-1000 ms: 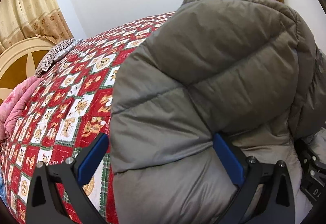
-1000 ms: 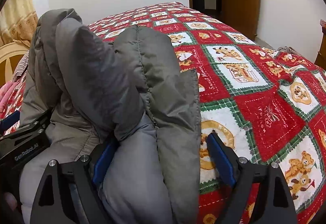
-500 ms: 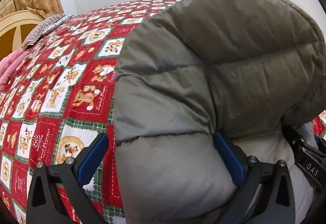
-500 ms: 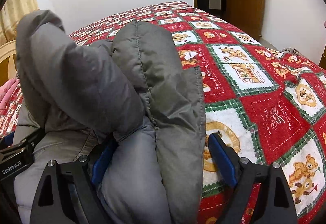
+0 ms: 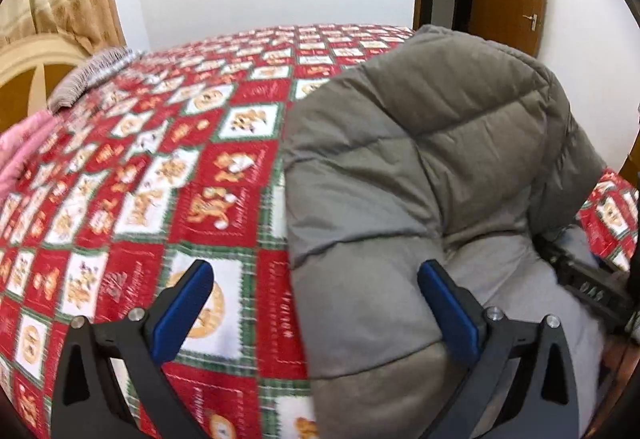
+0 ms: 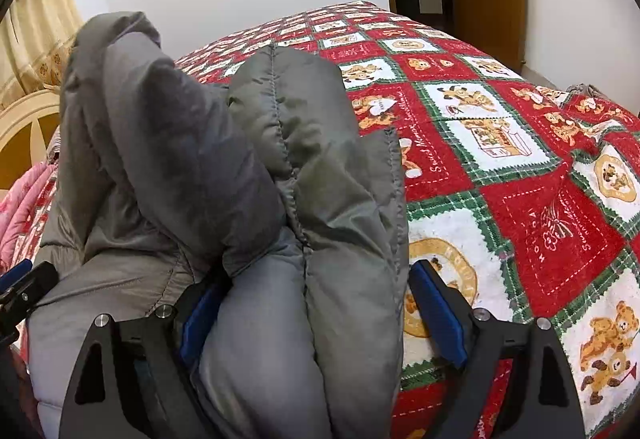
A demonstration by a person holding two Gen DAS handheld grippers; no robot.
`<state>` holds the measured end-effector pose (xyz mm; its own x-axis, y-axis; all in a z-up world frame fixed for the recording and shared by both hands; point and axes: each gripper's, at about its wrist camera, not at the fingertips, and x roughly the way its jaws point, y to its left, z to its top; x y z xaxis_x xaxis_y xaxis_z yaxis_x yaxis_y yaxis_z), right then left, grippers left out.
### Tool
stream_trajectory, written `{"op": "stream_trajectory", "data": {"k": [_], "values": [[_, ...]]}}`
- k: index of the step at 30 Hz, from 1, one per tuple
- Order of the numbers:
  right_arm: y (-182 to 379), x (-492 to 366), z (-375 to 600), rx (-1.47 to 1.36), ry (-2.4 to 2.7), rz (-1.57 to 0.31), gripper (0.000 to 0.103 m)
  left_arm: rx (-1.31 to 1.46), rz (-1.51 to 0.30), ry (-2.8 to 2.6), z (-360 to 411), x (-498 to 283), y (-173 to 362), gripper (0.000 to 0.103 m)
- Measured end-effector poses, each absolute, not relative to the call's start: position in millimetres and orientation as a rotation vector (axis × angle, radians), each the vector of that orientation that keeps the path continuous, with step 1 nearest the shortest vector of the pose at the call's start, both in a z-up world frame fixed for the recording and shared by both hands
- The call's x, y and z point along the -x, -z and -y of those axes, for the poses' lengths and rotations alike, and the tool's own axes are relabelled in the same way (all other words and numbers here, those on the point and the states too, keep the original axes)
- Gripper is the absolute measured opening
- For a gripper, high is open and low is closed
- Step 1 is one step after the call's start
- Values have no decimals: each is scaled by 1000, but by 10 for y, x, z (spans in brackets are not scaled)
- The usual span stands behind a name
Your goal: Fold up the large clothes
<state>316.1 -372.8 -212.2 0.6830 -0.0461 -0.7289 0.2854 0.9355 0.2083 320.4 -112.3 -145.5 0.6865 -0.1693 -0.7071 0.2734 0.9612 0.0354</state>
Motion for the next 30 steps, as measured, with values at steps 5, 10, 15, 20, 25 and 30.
{"op": "stream_trajectory", "data": {"k": [5, 10, 15, 20, 25, 30], "values": [[2127, -3096, 3802, -385, 141, -772, 88, -100, -794, 271, 1014, -3347, 1502, 103], [2111, -3107, 3758, -367, 134, -770, 81, -119, -853, 329, 1229, -3422, 1682, 103], [2101, -3092, 3712, -370, 86, -766, 65, -93, -881, 400, 1333, -3432, 1693, 87], [2071, -3059, 3652, -381, 21, -762, 39, -173, -850, 426, 1476, -3317, 1621, 55], [2022, -2968, 3623, -406, -7, -742, 27, -233, -804, 402, 1509, -3189, 1523, 32], [1912, -2848, 3574, -413, -26, -720, 19, -262, -770, 378, 1489, -3026, 1373, 24]]}}
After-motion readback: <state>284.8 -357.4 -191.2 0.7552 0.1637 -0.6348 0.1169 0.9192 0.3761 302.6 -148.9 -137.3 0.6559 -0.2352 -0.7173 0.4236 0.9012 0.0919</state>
